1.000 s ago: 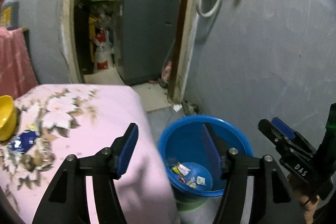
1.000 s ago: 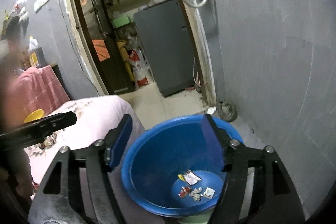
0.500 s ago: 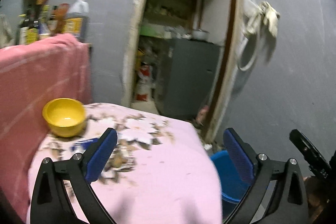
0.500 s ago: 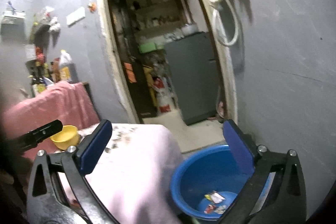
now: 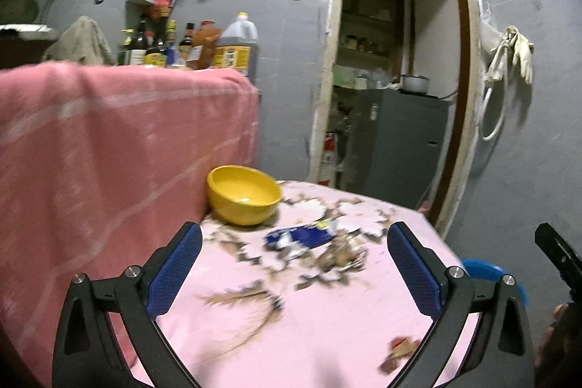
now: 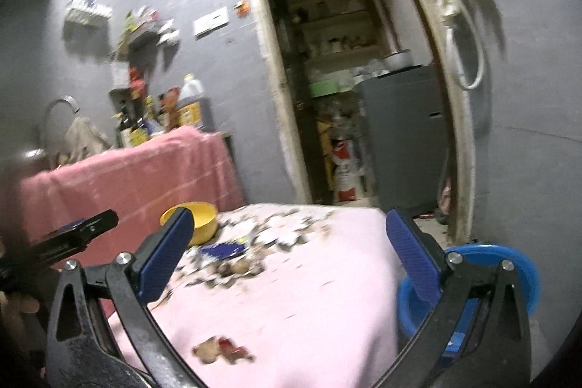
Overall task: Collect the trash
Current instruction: 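Move both tools back over the table, then grasp the tan crumpled wrapper with the right tool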
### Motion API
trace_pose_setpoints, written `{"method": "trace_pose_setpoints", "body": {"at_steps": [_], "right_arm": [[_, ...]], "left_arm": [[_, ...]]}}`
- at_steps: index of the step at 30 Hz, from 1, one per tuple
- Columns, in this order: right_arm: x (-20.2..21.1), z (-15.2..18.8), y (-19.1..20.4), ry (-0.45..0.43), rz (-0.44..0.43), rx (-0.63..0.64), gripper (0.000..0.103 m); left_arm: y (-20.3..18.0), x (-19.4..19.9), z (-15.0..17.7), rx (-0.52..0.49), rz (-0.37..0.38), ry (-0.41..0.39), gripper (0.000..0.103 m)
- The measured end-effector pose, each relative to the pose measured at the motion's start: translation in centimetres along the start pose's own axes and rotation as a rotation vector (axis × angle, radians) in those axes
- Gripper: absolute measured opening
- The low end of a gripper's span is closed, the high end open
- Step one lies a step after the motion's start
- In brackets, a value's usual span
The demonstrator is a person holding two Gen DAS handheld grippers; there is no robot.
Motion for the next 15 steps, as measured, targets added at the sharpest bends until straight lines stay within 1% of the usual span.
{"method": "trace_pose_setpoints", "body": {"at_steps": [4,7,12,15], "right_arm": [[-0.6,2.4,2.2,0.049,-0.047,0.06,0.103],[-1.4,4.2,3.4,0.103,-0.064,0.102,0.103],[-3.1,6.9,3.7,0.217,-0.081,0.123,0.103],[-4.2,8.5,3.6,0.303,-0.083,0.13,0.103]], "left_arm": [[1.6,0.5,2.0,-0.002,-0.022,0.011,0.1],[2.2,0.4,3.2,-0.007,-0.029,0.04,0.1],[3.1,-0.8,4.7,0.011,-0.024,0.134,0.1],[3.5,-1.8,5.3,0.018,-0.034,0.194,0.1]]}}
Point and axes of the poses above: each gripper's, at about its wrist camera, not at the fingertips, and x roughly against the way its jaws point, y to its left, z to its underside, the point moved 2 cm from there along -x, roughly the way its jaws point, and after that the axes turned 1 degree about -y, right-handed, at the moved point
